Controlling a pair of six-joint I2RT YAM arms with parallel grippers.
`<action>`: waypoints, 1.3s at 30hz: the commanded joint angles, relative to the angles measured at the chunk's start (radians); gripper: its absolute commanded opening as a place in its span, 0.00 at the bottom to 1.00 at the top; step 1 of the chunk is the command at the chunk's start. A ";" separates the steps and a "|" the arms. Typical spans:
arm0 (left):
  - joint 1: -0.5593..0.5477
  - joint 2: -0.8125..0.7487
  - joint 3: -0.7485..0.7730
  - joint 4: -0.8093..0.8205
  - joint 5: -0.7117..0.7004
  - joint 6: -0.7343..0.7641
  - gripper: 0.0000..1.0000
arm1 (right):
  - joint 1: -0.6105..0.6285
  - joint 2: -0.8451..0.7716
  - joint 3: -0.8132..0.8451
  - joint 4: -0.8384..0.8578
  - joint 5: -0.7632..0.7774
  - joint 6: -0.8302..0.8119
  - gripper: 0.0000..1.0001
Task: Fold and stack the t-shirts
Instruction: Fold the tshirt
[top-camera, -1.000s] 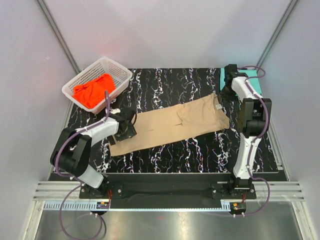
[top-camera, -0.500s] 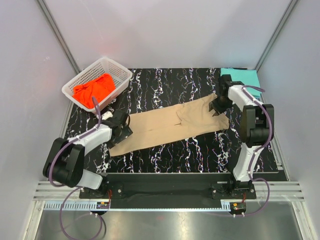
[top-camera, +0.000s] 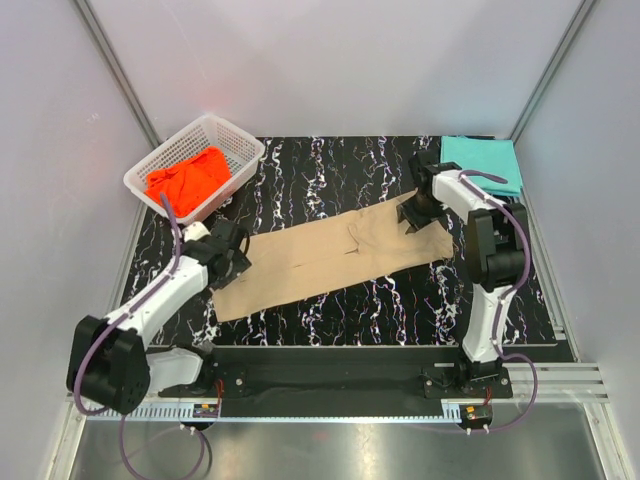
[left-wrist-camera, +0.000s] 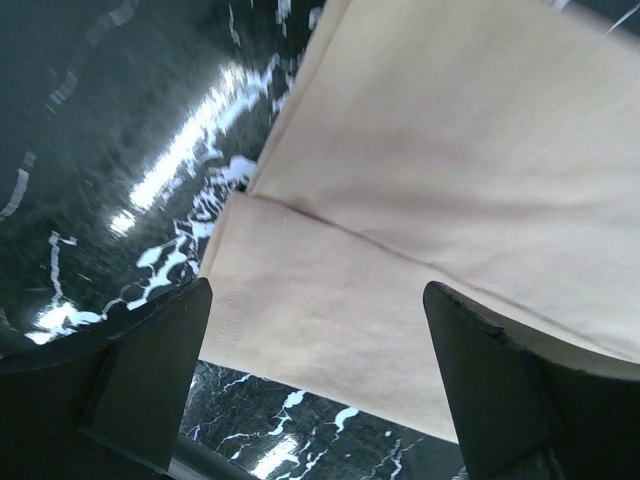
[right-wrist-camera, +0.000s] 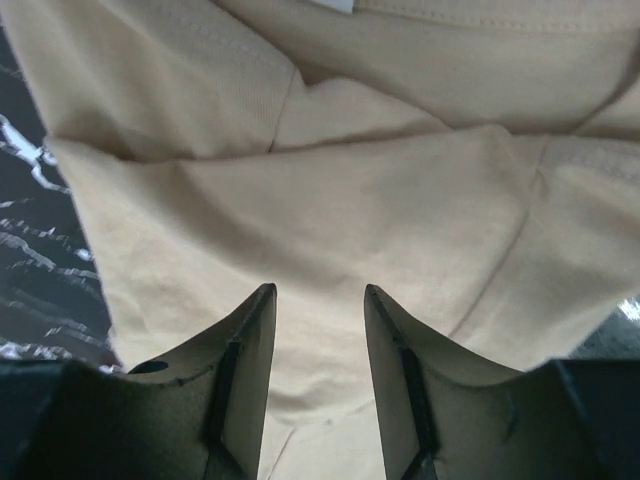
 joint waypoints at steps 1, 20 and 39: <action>0.005 -0.074 0.096 -0.089 -0.143 0.007 0.94 | 0.010 0.078 0.065 0.002 0.097 -0.025 0.47; -0.022 -0.216 0.069 0.261 0.388 0.489 0.99 | 0.008 0.518 0.677 -0.030 0.125 -0.458 0.47; -0.139 0.109 0.000 0.489 0.690 0.526 0.93 | -0.045 0.250 0.663 0.202 -0.162 -0.644 0.57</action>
